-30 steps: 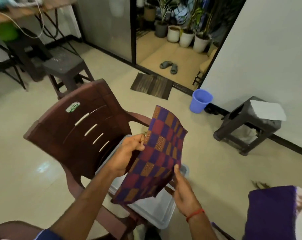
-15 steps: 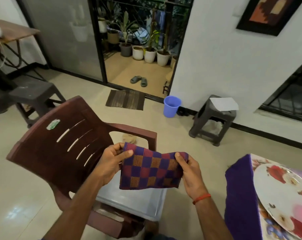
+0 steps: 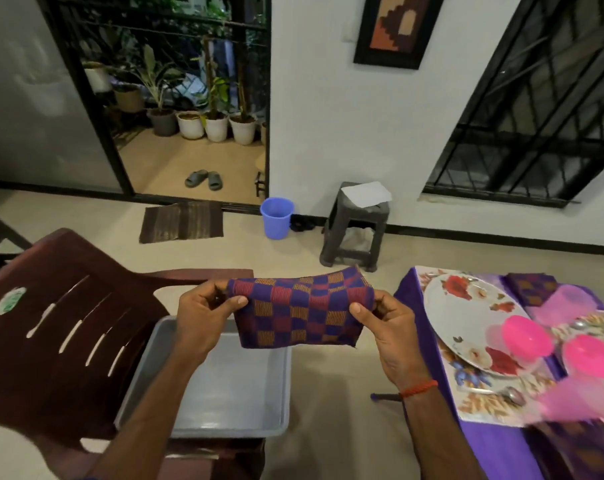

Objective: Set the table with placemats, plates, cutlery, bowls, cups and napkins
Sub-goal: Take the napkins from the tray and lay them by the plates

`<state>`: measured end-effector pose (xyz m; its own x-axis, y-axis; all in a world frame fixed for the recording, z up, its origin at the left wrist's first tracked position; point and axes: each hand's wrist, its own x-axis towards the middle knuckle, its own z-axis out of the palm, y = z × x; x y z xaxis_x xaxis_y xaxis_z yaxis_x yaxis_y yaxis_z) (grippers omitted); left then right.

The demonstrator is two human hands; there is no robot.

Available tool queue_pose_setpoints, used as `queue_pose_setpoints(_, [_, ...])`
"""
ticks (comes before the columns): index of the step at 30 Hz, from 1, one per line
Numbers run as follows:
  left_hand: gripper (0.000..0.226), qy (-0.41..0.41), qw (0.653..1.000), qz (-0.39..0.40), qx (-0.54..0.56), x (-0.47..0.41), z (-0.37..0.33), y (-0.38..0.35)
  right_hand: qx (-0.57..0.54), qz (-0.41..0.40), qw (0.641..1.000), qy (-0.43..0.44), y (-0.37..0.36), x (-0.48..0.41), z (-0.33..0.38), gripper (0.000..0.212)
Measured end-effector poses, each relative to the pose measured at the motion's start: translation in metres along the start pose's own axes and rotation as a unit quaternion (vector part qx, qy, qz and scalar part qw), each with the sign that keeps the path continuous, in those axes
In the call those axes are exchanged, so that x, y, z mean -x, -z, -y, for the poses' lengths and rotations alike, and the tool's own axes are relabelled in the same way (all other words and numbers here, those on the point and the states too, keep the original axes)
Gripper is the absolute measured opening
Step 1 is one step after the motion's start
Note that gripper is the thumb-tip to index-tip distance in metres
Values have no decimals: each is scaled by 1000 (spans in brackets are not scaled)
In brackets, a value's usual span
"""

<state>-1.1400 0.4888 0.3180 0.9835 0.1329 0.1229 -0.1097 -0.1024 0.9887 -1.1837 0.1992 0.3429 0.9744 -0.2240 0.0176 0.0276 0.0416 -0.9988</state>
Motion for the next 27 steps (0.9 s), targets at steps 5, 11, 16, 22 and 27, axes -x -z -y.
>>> queue_pose_setpoints(5, [41,-74,997,1,-26,-4,-14,-26,127,-77,988,52,36,7,15,19])
queue_pose_setpoints(11, [19,-70,991,71,94,15,-42,-78,99,-121,982,108,89,37,27,36])
queue_pose_setpoints(16, [29,72,978,32,194,44,-51,-127,23,-109,991,76,119,71,23,36])
queue_pose_setpoints(22, [13,267,944,24,195,88,-33,-178,28,-113,993,-17,151,111,-6,74])
queue_pose_setpoints(27, [18,282,927,159,189,119,-30,-212,-6,-245,968,-47,178,136,-26,72])
